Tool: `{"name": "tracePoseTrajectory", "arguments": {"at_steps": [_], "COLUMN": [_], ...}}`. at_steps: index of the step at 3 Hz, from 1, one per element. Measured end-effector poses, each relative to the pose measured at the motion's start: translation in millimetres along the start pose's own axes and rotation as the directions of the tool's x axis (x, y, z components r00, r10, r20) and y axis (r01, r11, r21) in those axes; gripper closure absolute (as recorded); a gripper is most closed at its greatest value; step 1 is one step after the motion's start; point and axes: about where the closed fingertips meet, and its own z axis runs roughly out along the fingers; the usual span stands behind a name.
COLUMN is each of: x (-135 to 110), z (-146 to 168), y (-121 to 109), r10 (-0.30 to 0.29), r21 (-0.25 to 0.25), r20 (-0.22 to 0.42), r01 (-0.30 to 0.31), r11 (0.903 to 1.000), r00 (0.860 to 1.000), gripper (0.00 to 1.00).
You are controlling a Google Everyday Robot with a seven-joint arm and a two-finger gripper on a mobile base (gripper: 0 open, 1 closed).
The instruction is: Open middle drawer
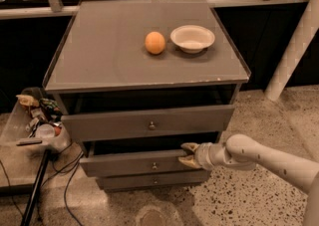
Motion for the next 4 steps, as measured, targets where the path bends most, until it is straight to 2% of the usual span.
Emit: {"name": "tracePoseTrajectory", "arguments": {"at_steps": [1, 2, 3, 4], "x": [-2.8, 2.2, 2.2, 2.2], "z": [-2.9, -10.1, -10.1, -10.1], "y": [0.3, 14.2, 14.2, 14.3], "r10": [0.000, 0.007, 0.007, 0.007], "r21": [0.000, 0.005, 0.005, 0.005], "r20": [0.000, 0.005, 0.005, 0.005], "r01": [0.000, -0.007, -0.007, -0.007], "r11": [1.0000, 1.0000, 1.0000, 1.0000], "r00": [1.000, 1.000, 1.000, 1.000], "gripper": [1.00, 1.00, 1.00, 0.83]}}
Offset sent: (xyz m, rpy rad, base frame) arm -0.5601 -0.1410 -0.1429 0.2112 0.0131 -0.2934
